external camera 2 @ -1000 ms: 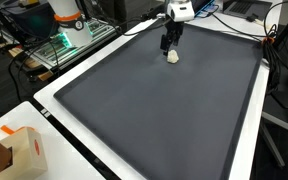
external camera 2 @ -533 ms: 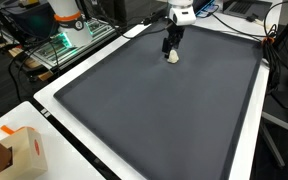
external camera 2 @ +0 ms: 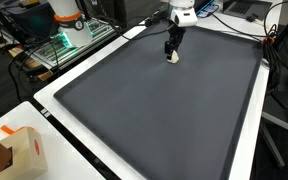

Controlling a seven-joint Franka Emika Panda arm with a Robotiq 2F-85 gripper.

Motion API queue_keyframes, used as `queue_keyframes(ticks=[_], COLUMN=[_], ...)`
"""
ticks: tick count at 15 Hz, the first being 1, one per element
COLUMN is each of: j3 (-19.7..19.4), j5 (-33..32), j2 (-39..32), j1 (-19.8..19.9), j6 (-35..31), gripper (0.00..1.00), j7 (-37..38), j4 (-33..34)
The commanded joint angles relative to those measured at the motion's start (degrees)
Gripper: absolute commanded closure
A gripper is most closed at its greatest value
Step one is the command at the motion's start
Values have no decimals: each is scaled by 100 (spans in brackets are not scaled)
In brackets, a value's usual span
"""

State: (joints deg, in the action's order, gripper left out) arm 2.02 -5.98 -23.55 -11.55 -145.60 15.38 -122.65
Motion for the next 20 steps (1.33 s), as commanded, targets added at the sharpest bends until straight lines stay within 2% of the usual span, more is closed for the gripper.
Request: queue_keyframes(ticks=[1, 5, 6, 8, 9, 20], j3=[-114, -141, -138, -141, -132, -70], j5=[-191, -233, -232, -238, -224, -163], j2=[-91, -95, -97, -102, -101, -69], j1=[-124, -158, -158, -168, -164, -138], j6=[-54, -54, -56, -53, -40, 109], gripper=[69, 97, 99, 96, 98, 97], j7=[157, 160, 149, 146, 135, 28], j4=[65, 109, 117, 120, 127, 177])
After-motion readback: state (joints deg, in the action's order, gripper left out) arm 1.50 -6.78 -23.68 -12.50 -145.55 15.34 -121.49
